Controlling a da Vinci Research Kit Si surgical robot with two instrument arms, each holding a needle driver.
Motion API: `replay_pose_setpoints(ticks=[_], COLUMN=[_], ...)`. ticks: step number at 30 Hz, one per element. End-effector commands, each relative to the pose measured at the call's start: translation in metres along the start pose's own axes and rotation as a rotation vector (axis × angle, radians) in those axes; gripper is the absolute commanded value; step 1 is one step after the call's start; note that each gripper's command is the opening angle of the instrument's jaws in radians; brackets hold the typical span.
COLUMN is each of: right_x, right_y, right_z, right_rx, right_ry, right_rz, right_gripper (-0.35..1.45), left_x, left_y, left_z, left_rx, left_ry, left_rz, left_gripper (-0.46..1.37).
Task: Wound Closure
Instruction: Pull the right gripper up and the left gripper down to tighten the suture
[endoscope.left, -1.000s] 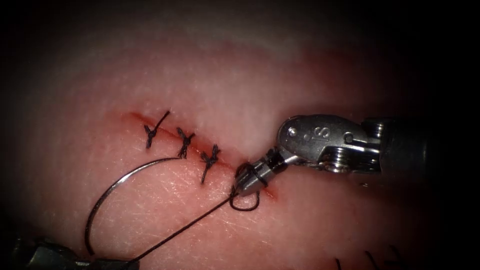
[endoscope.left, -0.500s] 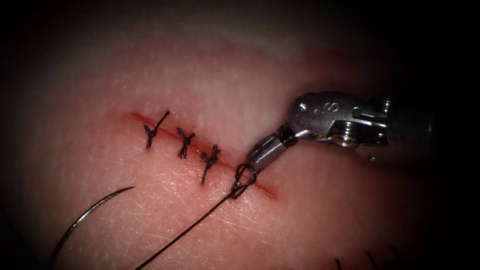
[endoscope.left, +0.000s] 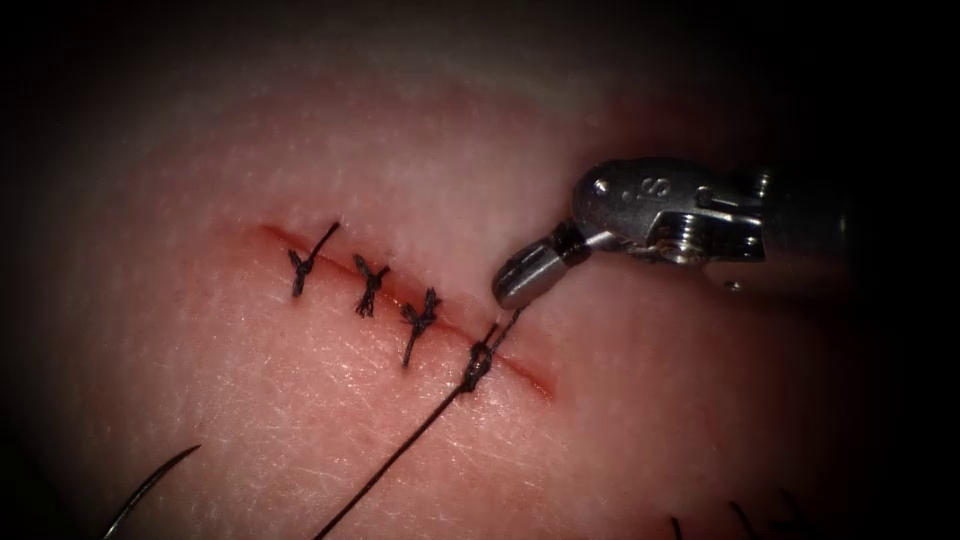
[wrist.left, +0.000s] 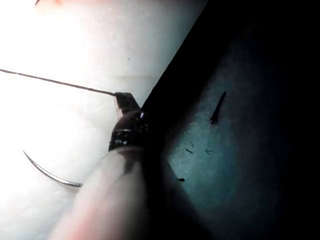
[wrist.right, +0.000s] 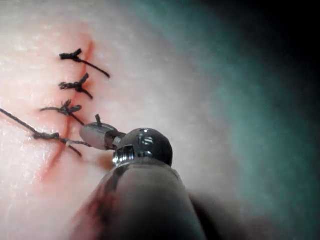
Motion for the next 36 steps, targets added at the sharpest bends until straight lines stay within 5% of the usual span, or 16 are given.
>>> replay_pose_setpoints(ticks=[1, 13, 23, 36], right_x=[0.0000, -0.0003, -0.0023, -0.0032], right_y=[0.0001, 0.0018, 0.0038, 0.0037], right_z=[0.0000, -0.0003, 0.0005, 0.0001], right_rx=[-0.015, -0.076, -0.106, -0.124], right_ry=[-0.004, -0.032, -0.081, -0.098], right_rz=[-0.004, -0.023, -0.037, -0.041], right_gripper=[-0.35, -0.35, -0.35, -0.35], left_x=[0.0000, -0.0014, -0.0021, -0.0025], left_y=[0.0002, 0.0029, 0.0042, 0.0043], left_z=[-0.0001, -0.0008, -0.0023, -0.0024], left_rx=[-0.001, 0.004, 0.004, 0.000], left_ry=[0.001, 0.012, 0.014, 0.014], left_rz=[-0.001, -0.015, -0.016, -0.024], left_gripper=[-0.35, -0.35, -0.35, -0.35])
